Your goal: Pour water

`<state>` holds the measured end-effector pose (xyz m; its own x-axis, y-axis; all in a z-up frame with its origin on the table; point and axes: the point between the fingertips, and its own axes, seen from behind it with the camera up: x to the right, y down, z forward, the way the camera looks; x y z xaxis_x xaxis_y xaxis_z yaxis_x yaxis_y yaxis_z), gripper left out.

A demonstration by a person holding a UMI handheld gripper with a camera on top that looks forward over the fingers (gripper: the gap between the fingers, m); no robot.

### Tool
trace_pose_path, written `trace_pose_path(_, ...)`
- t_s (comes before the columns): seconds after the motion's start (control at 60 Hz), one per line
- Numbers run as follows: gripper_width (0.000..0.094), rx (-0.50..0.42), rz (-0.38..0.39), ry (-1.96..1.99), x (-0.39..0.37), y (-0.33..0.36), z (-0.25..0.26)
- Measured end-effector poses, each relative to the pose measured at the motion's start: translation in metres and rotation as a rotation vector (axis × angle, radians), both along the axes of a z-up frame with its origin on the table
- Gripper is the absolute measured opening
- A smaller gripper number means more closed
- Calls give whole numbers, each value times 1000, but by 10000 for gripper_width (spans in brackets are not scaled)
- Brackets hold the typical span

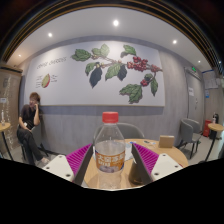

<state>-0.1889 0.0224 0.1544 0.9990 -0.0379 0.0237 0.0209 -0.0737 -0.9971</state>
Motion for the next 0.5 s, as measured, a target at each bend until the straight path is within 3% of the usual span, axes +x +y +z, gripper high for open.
trace_pose_path(0.067, 794, 3, -7, -4, 4, 16, -9)
trace_pose_path(0.1, 690, 9, 3, -15, 2, 21, -10)
trace_pose_path(0.133, 520, 22, 19, -27, -3, 24, -11)
trace_pose_path(0.267, 341, 82, 17, -44, -2, 27, -9)
trace_pose_path(0.35, 317, 99, -14, -1, 7, 26, -7)
trace_pose_path(0.5, 315, 109, 3, 320, 10, 37, -6)
